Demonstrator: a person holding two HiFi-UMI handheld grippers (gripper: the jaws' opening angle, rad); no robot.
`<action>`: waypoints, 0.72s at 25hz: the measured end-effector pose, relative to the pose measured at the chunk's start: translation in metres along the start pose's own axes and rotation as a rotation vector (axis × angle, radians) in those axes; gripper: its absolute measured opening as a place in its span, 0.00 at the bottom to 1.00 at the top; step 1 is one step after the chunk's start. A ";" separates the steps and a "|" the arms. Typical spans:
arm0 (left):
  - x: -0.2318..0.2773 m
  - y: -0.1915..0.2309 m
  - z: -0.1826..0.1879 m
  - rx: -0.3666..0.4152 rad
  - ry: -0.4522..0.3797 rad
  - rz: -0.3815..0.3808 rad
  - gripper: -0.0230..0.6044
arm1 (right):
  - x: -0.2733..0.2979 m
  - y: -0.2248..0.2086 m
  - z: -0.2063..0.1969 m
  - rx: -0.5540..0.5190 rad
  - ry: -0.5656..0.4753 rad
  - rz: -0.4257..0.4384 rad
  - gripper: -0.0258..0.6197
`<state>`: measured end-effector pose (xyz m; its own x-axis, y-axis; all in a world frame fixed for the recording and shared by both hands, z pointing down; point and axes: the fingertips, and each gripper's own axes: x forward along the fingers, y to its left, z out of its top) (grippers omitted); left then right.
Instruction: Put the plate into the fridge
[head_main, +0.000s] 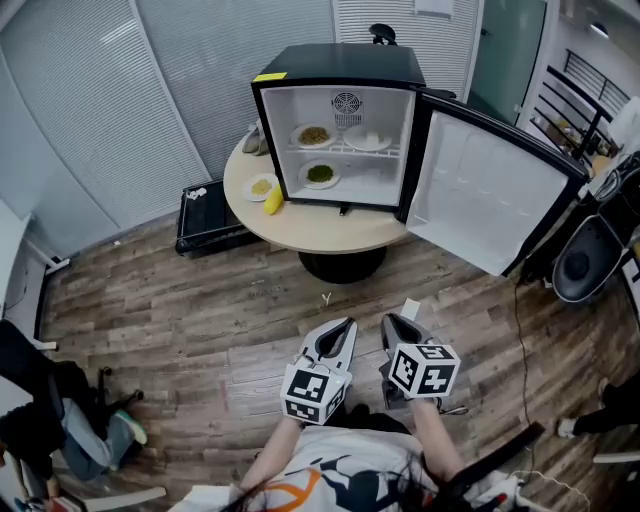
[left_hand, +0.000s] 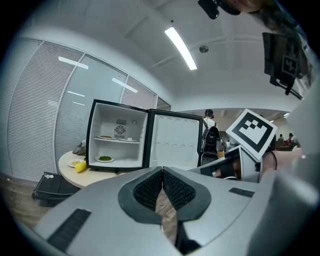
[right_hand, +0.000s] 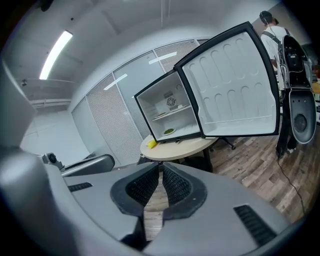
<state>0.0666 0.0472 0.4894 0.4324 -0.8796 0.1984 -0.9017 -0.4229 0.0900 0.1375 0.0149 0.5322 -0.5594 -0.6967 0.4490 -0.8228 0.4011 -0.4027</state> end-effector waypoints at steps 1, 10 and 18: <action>-0.001 -0.001 0.001 0.002 -0.002 0.000 0.06 | -0.001 0.001 0.000 0.001 0.000 0.003 0.10; 0.001 -0.002 0.004 0.013 -0.010 -0.003 0.06 | -0.002 0.000 0.002 -0.013 -0.001 0.004 0.09; 0.006 -0.008 0.008 0.028 -0.014 -0.017 0.06 | -0.003 -0.007 0.005 -0.007 -0.008 -0.006 0.09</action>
<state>0.0766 0.0439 0.4816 0.4479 -0.8750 0.1837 -0.8937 -0.4438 0.0656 0.1460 0.0111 0.5297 -0.5538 -0.7036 0.4453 -0.8267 0.4012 -0.3944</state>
